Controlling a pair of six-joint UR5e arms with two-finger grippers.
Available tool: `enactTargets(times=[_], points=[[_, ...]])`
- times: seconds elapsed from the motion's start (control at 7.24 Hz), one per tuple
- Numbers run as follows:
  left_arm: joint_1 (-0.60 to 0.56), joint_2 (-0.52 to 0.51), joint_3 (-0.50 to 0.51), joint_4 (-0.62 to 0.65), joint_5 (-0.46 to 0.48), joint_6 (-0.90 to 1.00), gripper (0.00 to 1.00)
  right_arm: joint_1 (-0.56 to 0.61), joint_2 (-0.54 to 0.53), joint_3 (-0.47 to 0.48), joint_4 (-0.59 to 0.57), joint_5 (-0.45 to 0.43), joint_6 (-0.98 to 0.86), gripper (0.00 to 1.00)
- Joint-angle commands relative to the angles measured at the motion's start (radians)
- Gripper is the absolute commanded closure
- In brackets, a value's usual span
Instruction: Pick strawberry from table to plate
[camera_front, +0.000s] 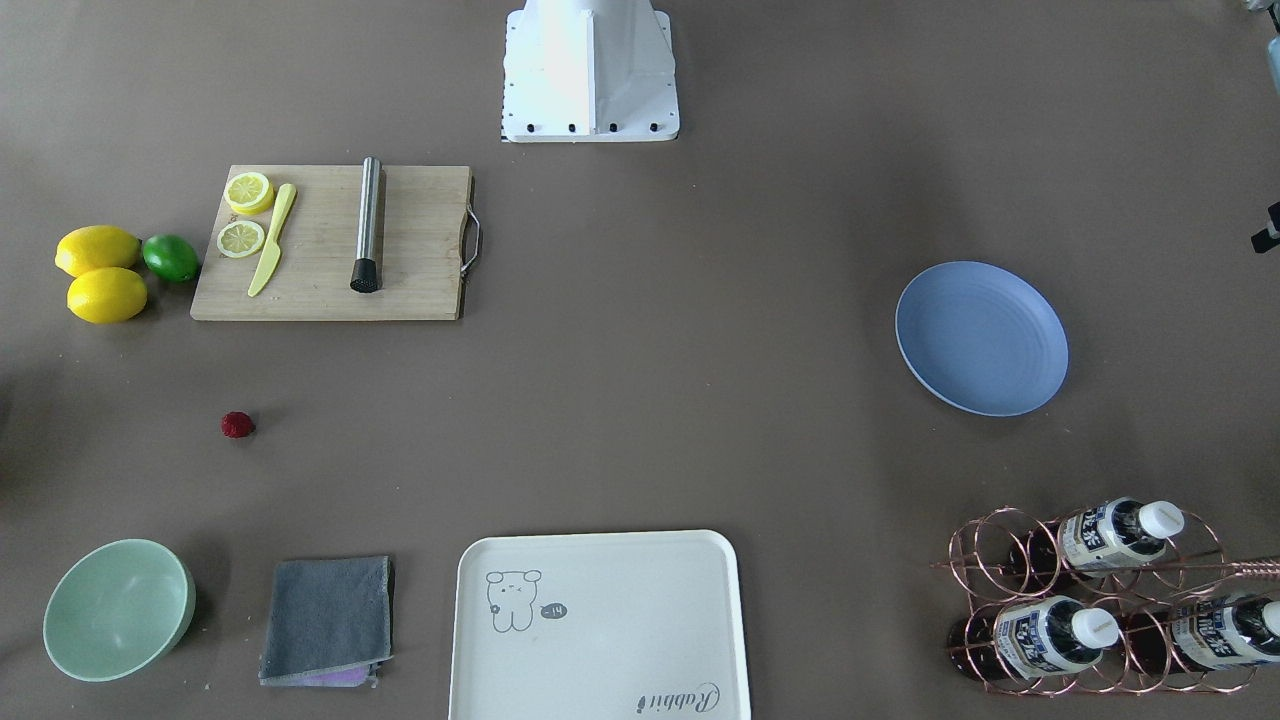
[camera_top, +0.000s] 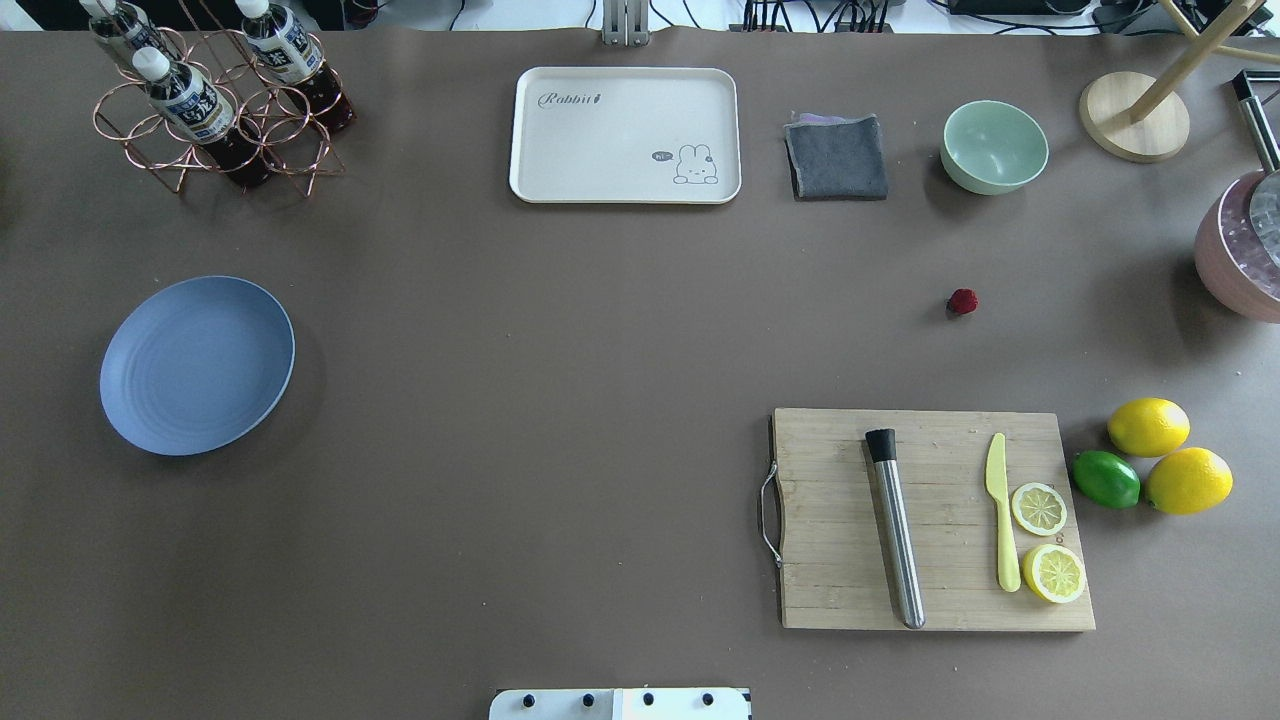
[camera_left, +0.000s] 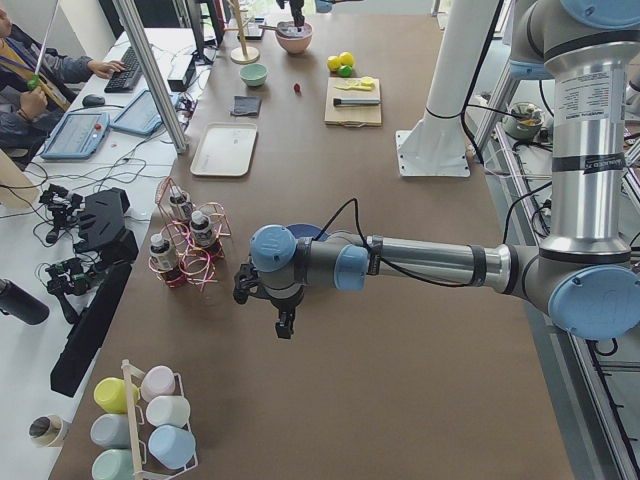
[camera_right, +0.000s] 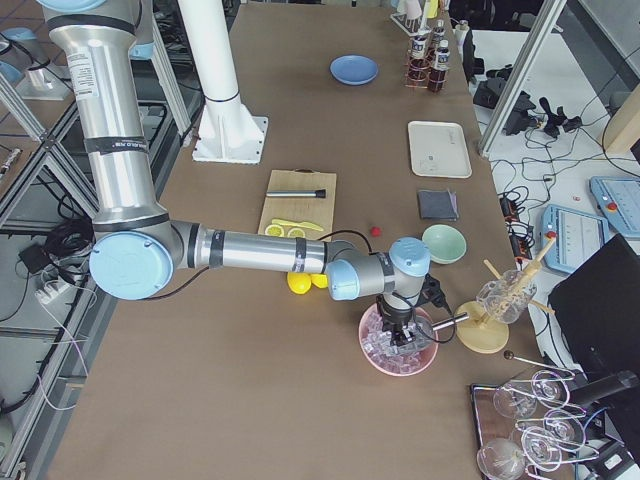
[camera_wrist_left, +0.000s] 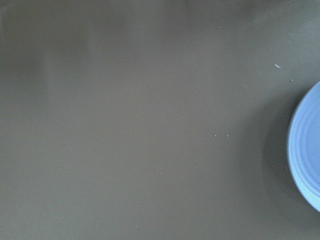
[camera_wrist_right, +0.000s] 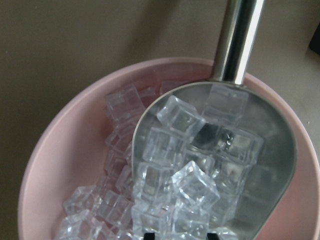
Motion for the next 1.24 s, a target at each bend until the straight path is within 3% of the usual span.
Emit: enactTargets(times=[0.0, 0.28, 0.55, 0.83, 0.97, 1.11], points=[[0.0, 0.001, 0.001, -0.005, -0.034, -0.025, 0.02, -0.001, 0.001, 0.032, -0.018, 0.003, 0.0, 1.0], [0.0, 0.001, -0.002, -0.005, -0.035, -0.026, 0.02, 0.018, 0.001, 0.045, -0.033, 0.015, -0.001, 1.0], [0.0, 0.001, -0.01, -0.007, -0.035, -0.039, 0.02, 0.035, 0.001, 0.126, -0.158, 0.015, -0.053, 1.0], [0.0, 0.001, -0.005, -0.01, -0.035, -0.039, 0.02, 0.036, 0.001, 0.123, -0.161, 0.012, -0.073, 0.99], [0.0, 0.001, -0.008, -0.01, -0.035, -0.039, 0.02, 0.038, -0.001, 0.119, -0.155, 0.012, -0.072, 0.01], [0.0, 0.001, -0.01, -0.01, -0.035, -0.039, 0.02, 0.038, -0.001, 0.123, -0.165, 0.02, -0.06, 0.0]])
